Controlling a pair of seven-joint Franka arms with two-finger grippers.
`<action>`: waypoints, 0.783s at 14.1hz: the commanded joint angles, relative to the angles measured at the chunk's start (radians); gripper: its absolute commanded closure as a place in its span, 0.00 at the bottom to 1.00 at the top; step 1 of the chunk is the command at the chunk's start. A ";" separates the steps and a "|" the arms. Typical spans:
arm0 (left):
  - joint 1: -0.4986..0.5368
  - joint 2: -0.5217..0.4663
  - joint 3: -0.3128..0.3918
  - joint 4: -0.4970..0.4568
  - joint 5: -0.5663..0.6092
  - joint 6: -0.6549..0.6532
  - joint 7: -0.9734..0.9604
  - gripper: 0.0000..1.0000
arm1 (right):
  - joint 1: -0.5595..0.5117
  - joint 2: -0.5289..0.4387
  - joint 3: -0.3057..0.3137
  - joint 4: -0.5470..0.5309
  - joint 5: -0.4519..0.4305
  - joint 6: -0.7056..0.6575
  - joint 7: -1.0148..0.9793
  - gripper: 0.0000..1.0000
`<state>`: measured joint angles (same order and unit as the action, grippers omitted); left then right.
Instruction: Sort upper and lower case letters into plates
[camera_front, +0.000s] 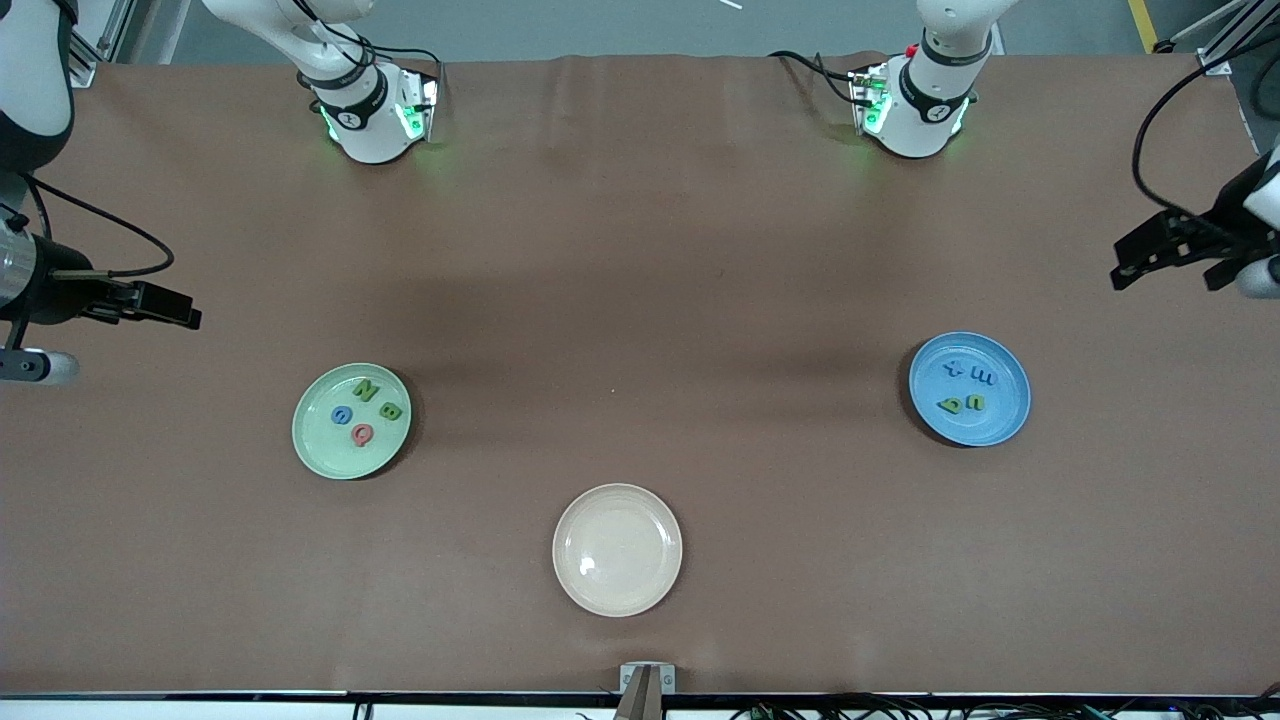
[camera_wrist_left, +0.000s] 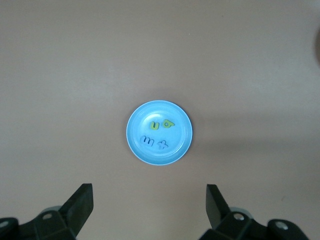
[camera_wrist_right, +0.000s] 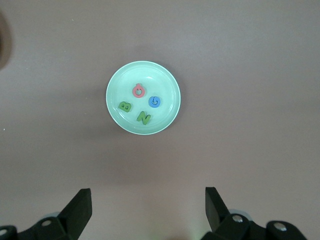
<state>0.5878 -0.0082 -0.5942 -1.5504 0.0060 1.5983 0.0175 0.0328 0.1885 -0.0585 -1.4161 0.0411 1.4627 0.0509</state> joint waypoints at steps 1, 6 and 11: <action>0.015 0.001 -0.003 0.033 -0.033 -0.041 0.010 0.01 | -0.025 -0.095 0.014 -0.104 0.000 0.051 -0.045 0.00; 0.037 -0.001 0.007 0.030 -0.052 -0.047 0.018 0.01 | -0.050 -0.165 0.023 -0.158 -0.018 0.067 -0.045 0.00; -0.237 -0.001 0.273 0.029 -0.052 -0.047 0.018 0.00 | -0.056 -0.207 0.046 -0.179 -0.023 0.062 -0.045 0.00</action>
<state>0.4898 -0.0060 -0.4634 -1.5291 -0.0280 1.5673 0.0190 0.0036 0.0285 -0.0386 -1.5452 0.0305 1.5072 0.0143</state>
